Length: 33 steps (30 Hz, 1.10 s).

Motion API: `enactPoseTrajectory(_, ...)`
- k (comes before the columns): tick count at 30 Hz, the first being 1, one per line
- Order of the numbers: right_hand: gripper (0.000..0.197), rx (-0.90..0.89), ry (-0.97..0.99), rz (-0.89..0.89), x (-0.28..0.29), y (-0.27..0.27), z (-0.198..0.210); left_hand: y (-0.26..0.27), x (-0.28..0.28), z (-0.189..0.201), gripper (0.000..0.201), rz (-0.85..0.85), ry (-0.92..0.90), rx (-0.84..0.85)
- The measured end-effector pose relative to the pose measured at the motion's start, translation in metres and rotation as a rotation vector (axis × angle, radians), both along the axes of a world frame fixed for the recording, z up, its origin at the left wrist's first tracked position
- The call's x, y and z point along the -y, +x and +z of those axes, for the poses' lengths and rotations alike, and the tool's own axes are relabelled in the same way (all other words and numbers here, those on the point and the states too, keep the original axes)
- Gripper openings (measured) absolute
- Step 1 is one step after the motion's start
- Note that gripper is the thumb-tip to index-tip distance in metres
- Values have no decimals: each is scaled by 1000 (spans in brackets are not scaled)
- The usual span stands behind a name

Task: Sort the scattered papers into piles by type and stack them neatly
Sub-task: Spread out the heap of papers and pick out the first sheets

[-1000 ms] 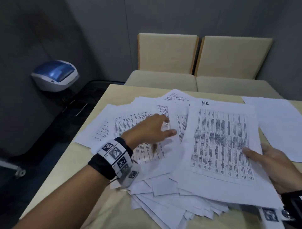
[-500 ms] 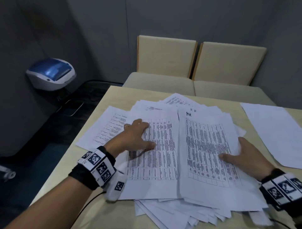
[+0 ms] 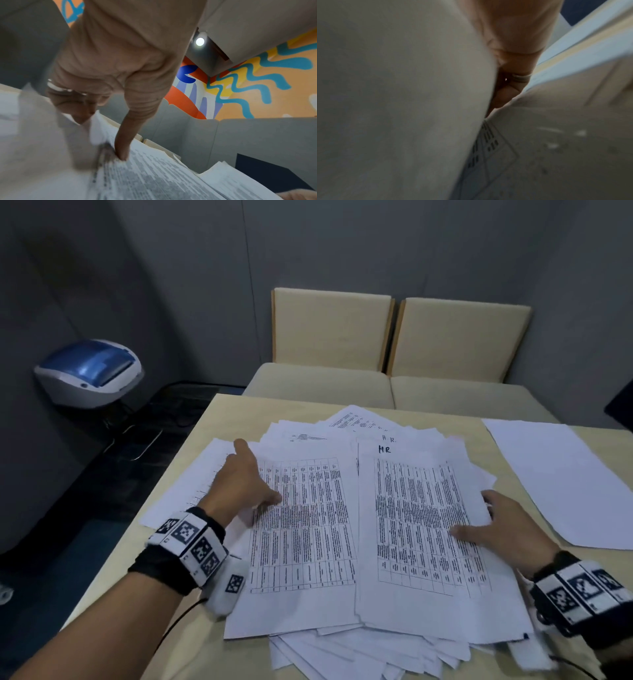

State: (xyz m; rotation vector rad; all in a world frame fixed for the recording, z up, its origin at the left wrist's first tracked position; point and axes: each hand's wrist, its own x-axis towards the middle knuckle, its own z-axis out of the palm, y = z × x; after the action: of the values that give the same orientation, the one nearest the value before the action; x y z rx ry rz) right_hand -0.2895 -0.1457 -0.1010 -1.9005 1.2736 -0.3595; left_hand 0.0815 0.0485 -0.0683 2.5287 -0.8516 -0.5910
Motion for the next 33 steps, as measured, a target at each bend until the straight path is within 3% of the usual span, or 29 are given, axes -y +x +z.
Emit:
enactPoseTrajectory(4, 30, 69, -63, -40, 8, -20, -3, 14, -5, -2, 80, 79, -169, -2)
enactPoseTrajectory(8, 9, 84, -119, -97, 11, -35, -3, 4, -3, -5, 42, -23, -246, 50)
enactPoseTrajectory(13, 44, 394, 109, -208, 16, -54, 5, -4, 9, -10, 15, -62, -261, 103)
enactPoseTrajectory(15, 58, 517, 235, -225, 20, -59, -1, -5, 10, -9, 6, -62, -263, 4)
enactPoseTrajectory(16, 58, 581, 309, -232, 19, -58, -3, -7, 10, -8, 7, -55, -287, -77)
enactPoseTrajectory(18, 25, 634, 404, -216, 10, -51, 3, -15, 14, -6, 11, -38, -353, -188)
enactPoseTrajectory(23, 24, 648, 418, -191, -2, -37, 5, -67, 48, -10, 17, -97, -400, -349)
enactPoseTrajectory(24, 24, 633, 401, -189, -3, -33, 4, -82, 54, -10, 28, -106, -388, -397)
enactPoseTrajectory(27, 20, 658, 360, -141, -10, -26, 3, -122, 74, -12, 91, -131, -336, -522)
enactPoseTrajectory(28, 33, 642, 342, -83, -13, -25, 2, -134, 79, -10, 103, -150, -309, -523)
enactPoseTrajectory(30, 80, 584, 319, -16, -16, -27, -2, -152, 87, -10, 108, -189, -299, -510)
enactPoseTrajectory(31, 84, 582, 303, -23, -17, -27, -3, -157, 91, -11, 107, -190, -309, -503)
enactPoseTrajectory(33, 59, 585, 276, -31, -19, -27, -4, -164, 92, -9, 102, -162, -347, -488)
